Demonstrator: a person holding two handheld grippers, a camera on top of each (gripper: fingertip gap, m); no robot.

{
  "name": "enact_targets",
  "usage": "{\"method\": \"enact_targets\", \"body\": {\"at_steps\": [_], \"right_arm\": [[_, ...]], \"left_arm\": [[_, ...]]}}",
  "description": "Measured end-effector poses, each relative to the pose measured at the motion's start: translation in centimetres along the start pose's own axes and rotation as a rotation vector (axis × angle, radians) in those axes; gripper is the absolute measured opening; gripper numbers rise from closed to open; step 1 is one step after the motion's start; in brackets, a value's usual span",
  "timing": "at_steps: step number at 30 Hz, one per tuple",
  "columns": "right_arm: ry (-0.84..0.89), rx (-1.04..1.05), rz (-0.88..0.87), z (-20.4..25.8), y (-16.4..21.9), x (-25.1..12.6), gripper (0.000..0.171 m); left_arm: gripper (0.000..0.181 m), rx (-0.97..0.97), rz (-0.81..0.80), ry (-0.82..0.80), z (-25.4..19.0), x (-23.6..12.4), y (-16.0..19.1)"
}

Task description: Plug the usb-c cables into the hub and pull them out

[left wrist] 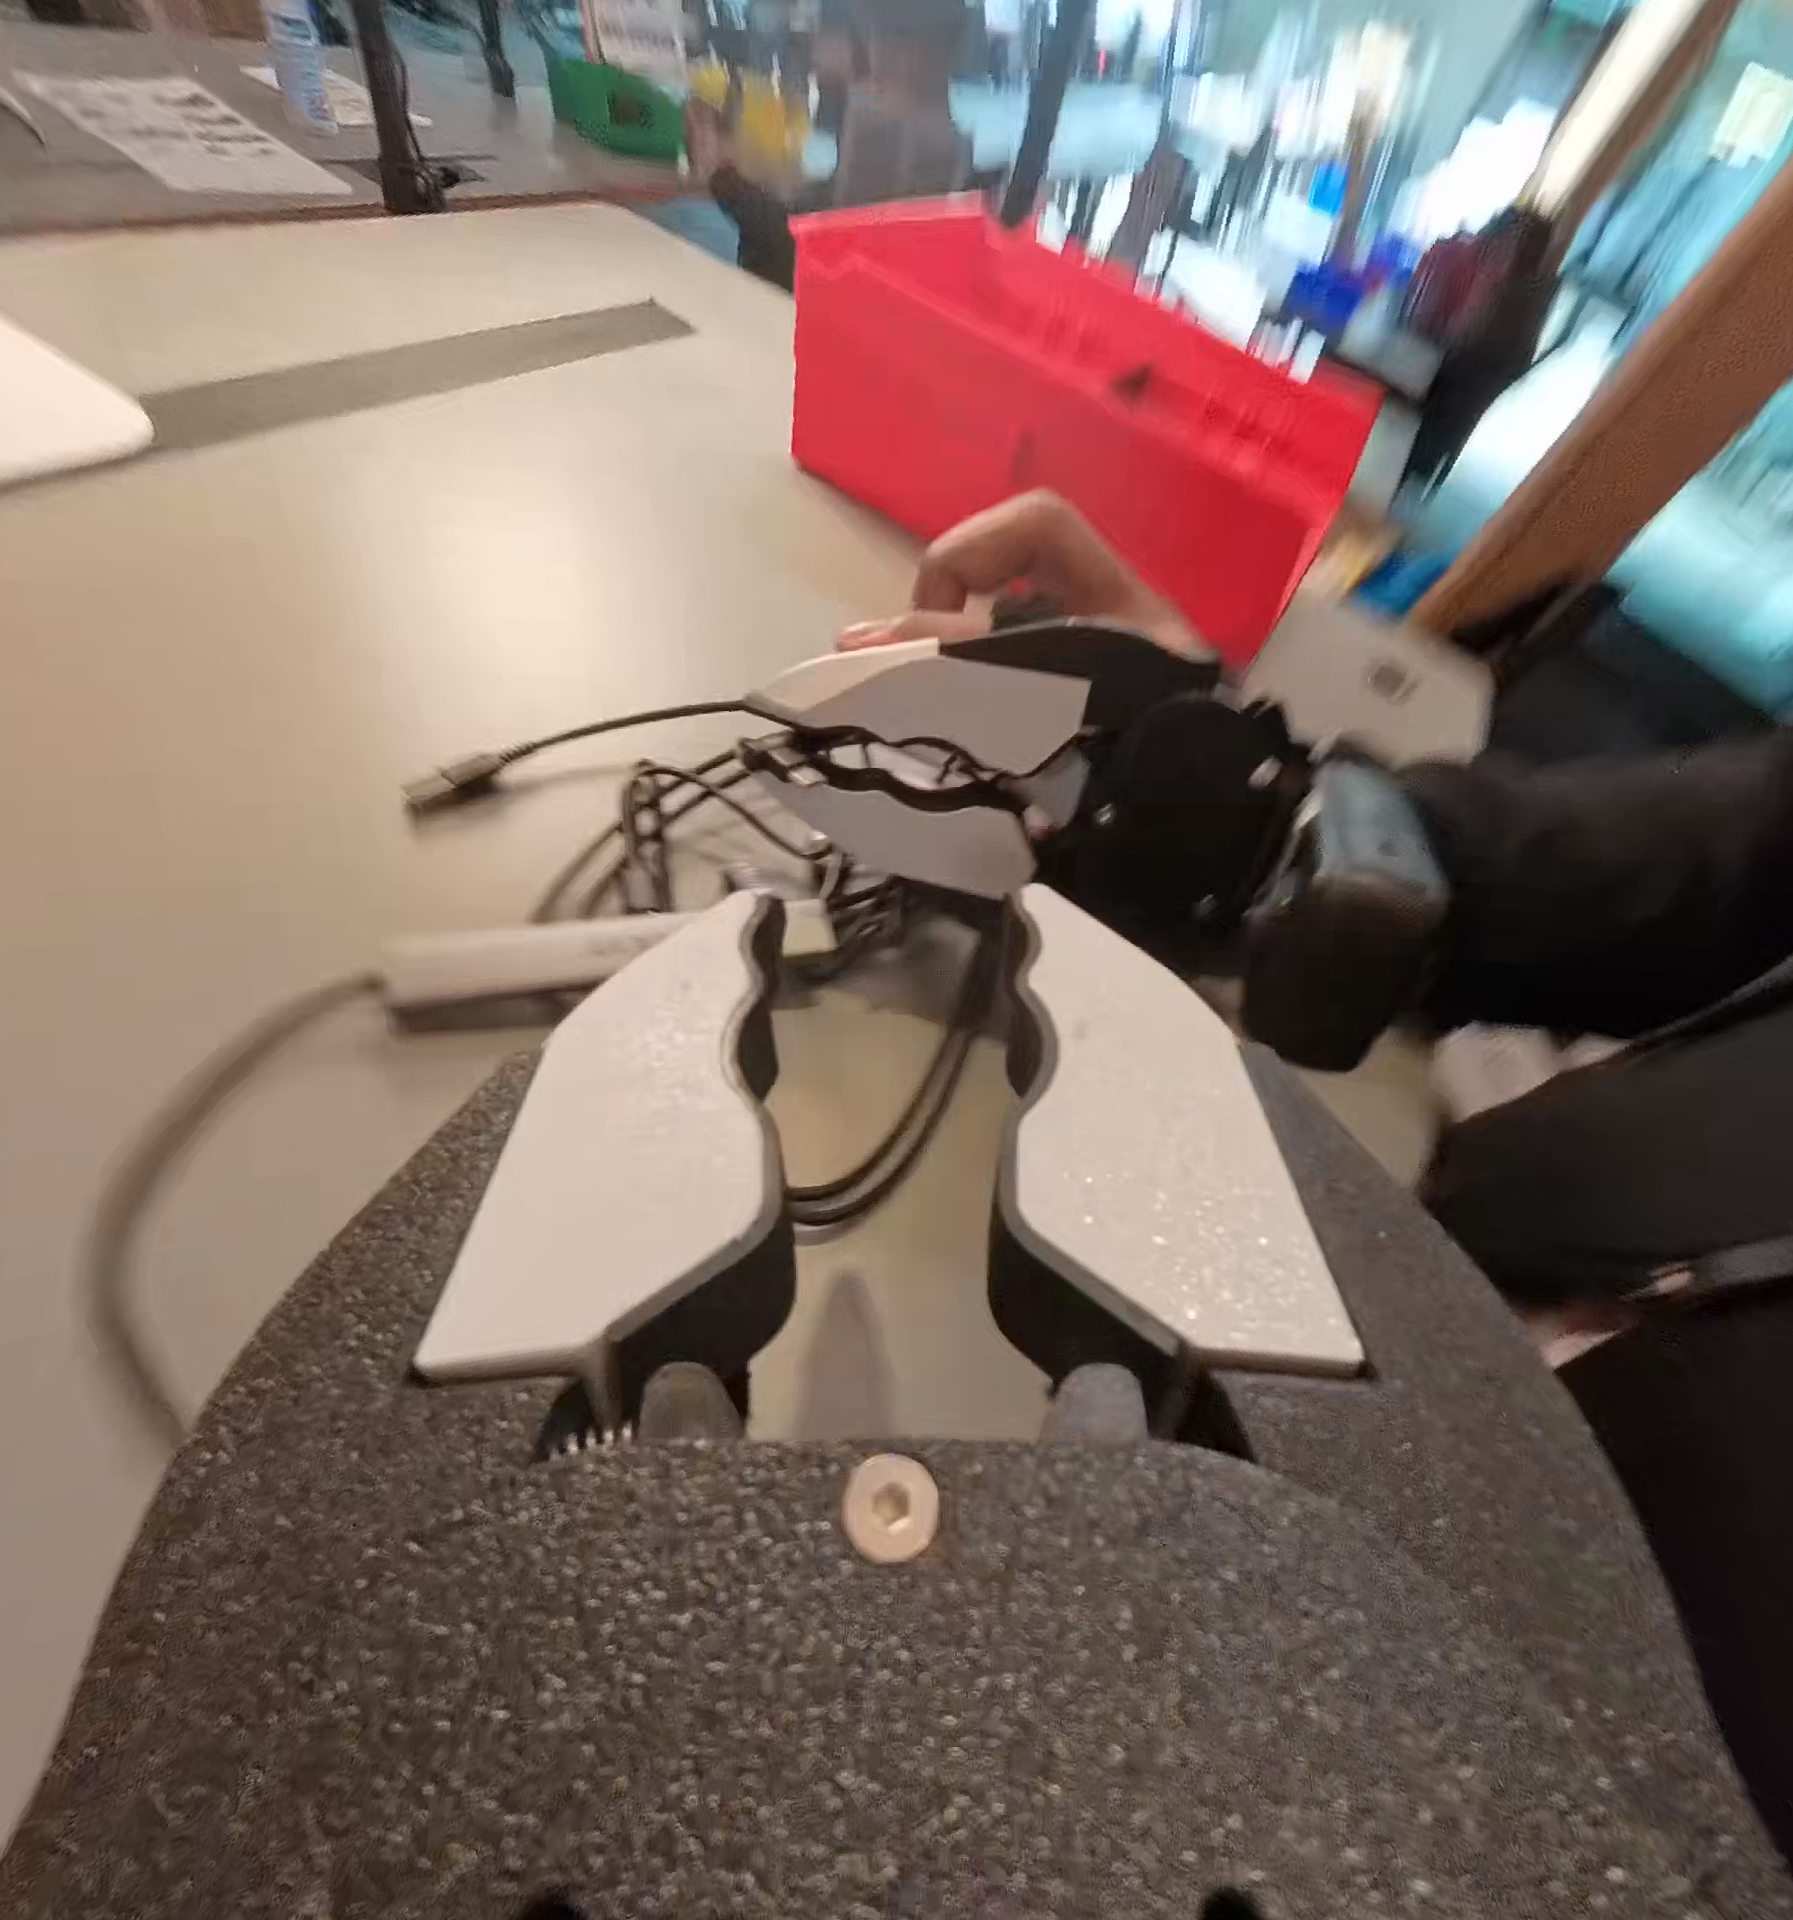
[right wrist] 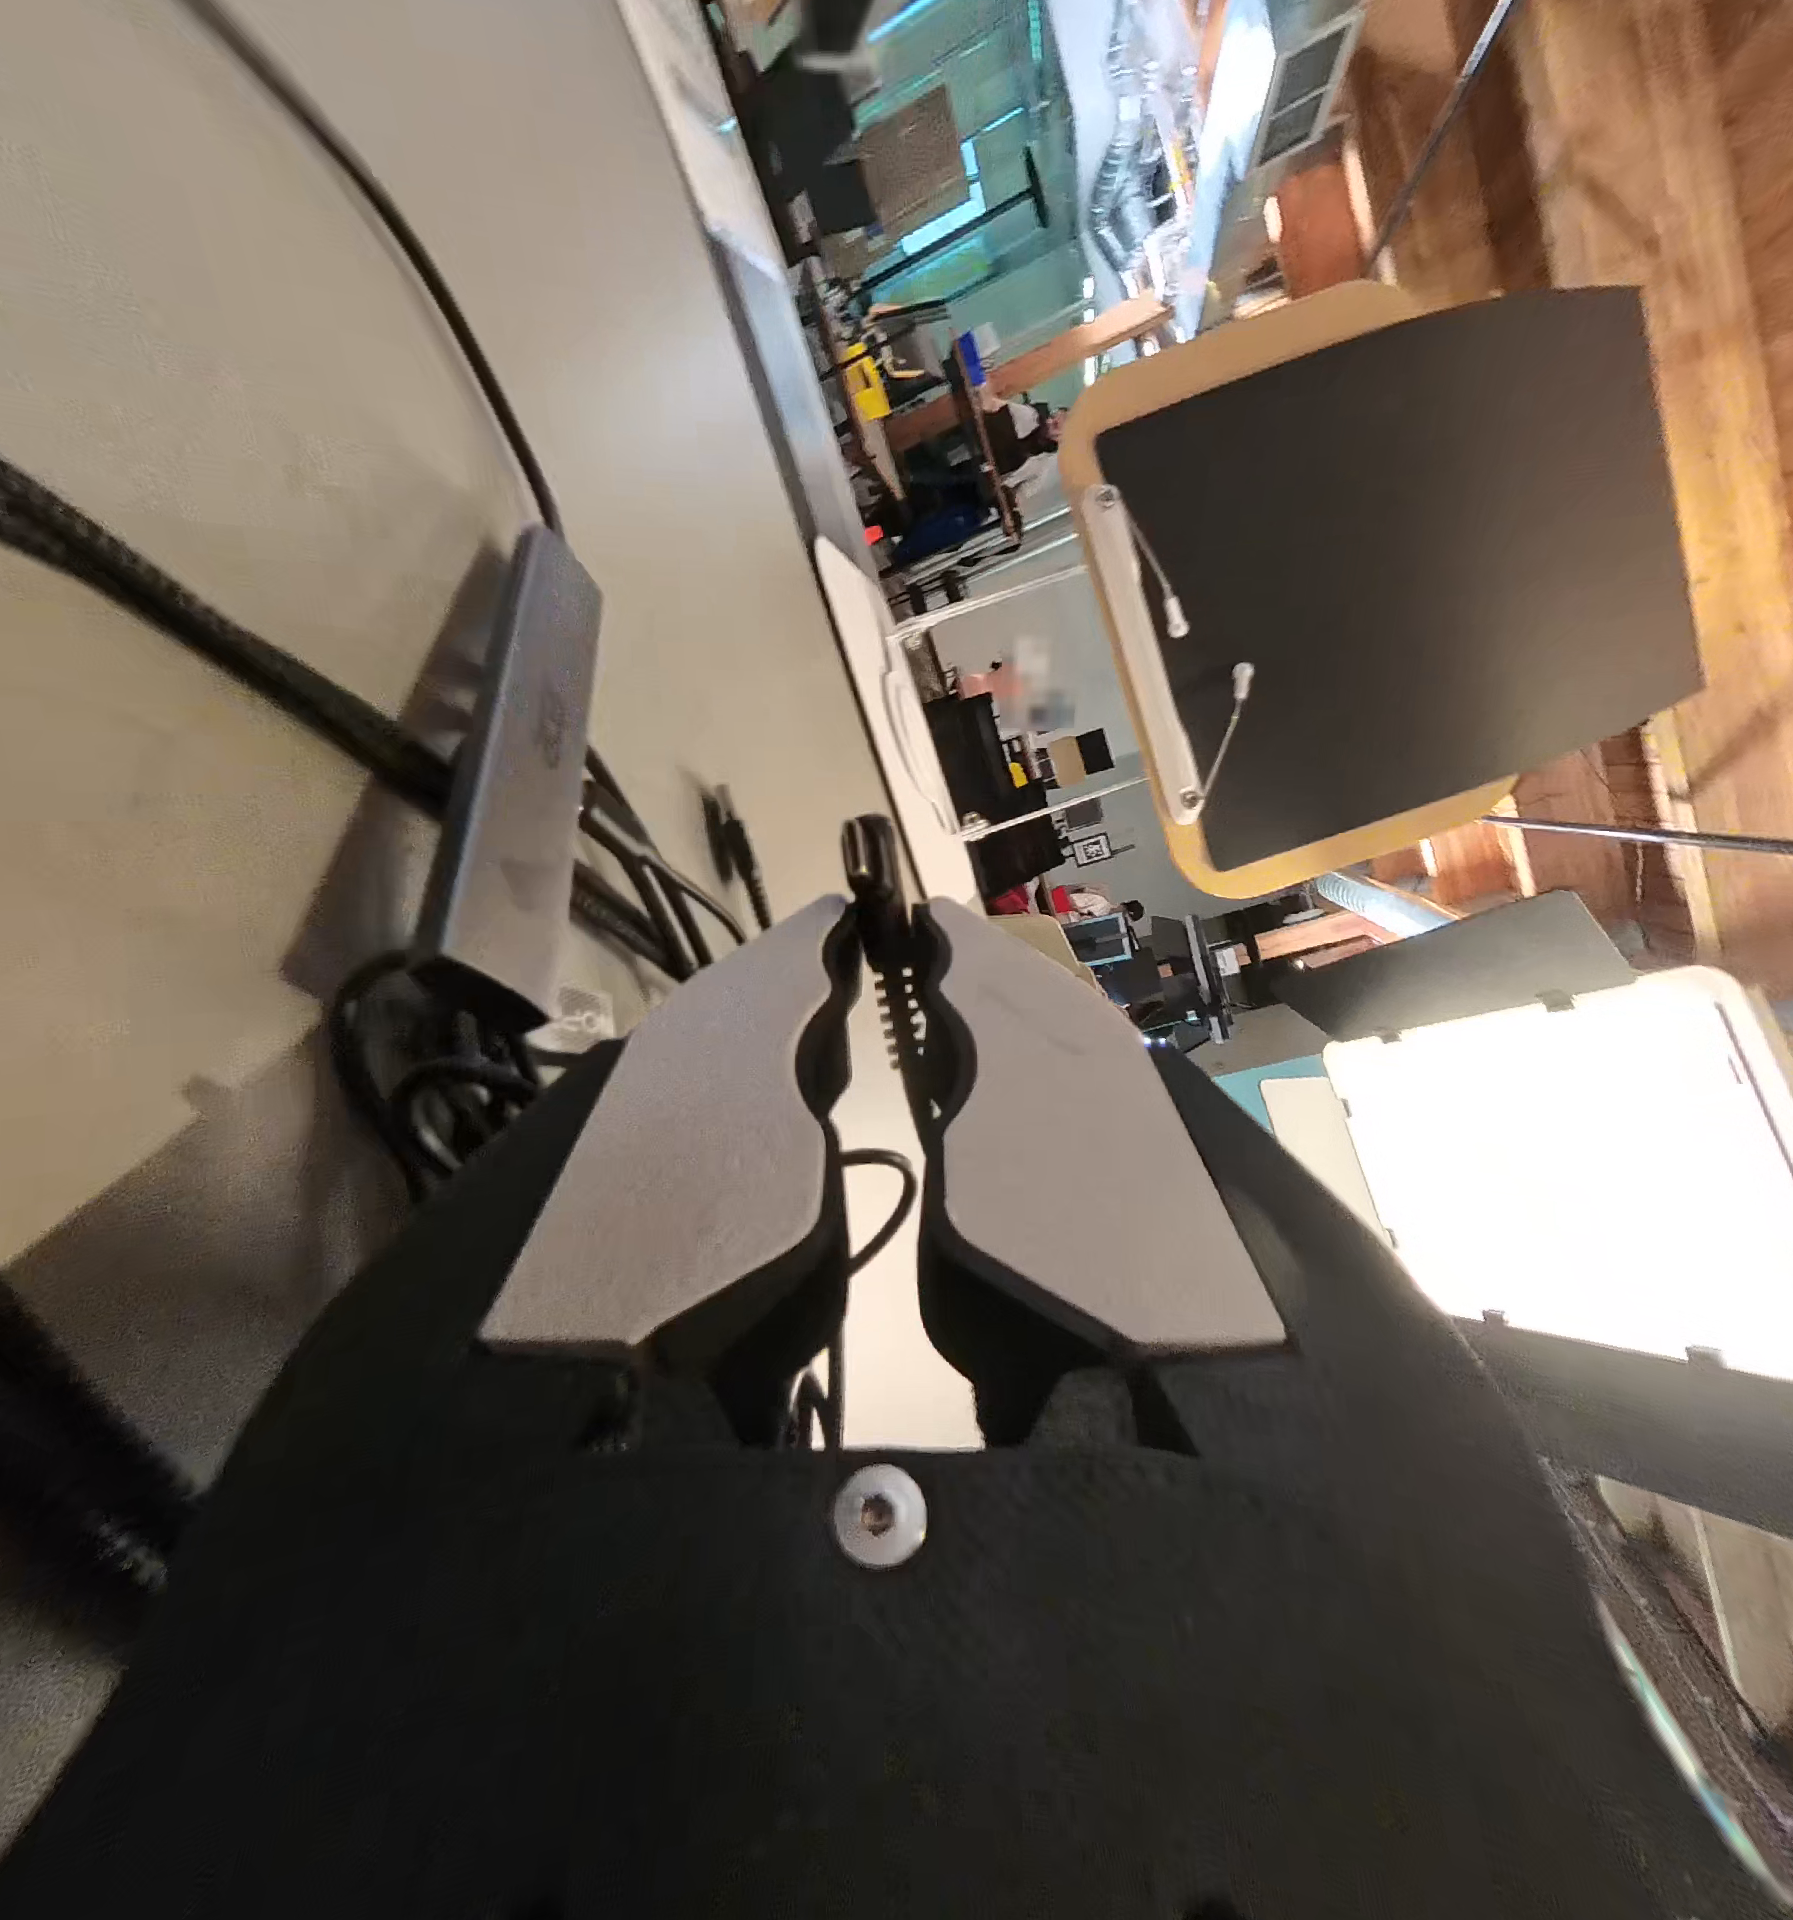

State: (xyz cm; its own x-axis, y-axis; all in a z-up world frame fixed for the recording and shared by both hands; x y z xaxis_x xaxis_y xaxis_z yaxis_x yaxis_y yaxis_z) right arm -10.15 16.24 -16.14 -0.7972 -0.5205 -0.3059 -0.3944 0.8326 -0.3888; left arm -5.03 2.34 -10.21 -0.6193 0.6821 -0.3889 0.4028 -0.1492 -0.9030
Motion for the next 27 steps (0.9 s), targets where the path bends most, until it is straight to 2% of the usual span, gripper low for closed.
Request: {"method": "enact_targets", "body": {"at_steps": [4, 6, 8, 13, 17, 20, 23, 25, 27], "right_arm": [[0.0, 0.009, -0.032, 0.3, -0.4, 0.1, 0.008], [0.0, 0.003, -0.037, 0.4, -0.5, 0.1, 0.008], [0.002, 0.018, -0.052, 0.4, -0.6, -0.1, 0.008], [0.065, 0.144, -0.103, -1.4, 0.2, -1.3, 0.009], [0.081, 0.25, -0.073, -2.8, 2.5, -2.7, 0.01], [0.033, 0.355, -0.111, -3.3, 4.0, -4.4, 0.01], [-0.046, 0.445, -0.167, -3.4, 4.7, -5.9, 0.012], [-0.117, 0.48, -0.202, -3.2, 4.9, -6.7, 0.015], [-0.172, 0.5, -0.216, -3.0, 5.1, -7.4, 0.026]], "left_arm": [[0.044, -0.466, 0.061, 0.071, 0.4, 1.5, 3.5], [0.048, -0.577, 0.071, 0.081, 0.7, 2.5, 4.3], [0.048, -0.589, 0.05, 0.072, 0.7, 3.1, 4.1], [0.048, -0.378, 0.038, -0.066, 1.6, 3.9, 4.1], [0.05, -0.318, 0.018, -0.088, 2.2, 4.2, 3.7], [0.058, -0.037, 0.038, -0.161, 2.1, 4.7, 3.0], [0.068, 0.236, 0.079, -0.156, 1.4, 6.0, 2.7], [0.075, 0.346, 0.109, -0.11, 0.8, 7.1, 2.8], [0.081, 0.406, 0.137, -0.063, 0.5, 8.1, 3.1]]}}
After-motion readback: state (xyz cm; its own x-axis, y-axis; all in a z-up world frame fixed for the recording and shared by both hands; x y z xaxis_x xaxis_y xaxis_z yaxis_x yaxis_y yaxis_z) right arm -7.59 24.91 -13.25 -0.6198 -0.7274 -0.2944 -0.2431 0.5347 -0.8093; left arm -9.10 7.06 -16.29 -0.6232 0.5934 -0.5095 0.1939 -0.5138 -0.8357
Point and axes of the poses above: each gripper's, where its closed fingertips meet, x out along the fingers, y out of its underside, z = x × y across the jaws, the point moved 7 cm from there along -x, back along the fingers, and after that the axes turned 14 degrees about -y, right-handed, at the moved point
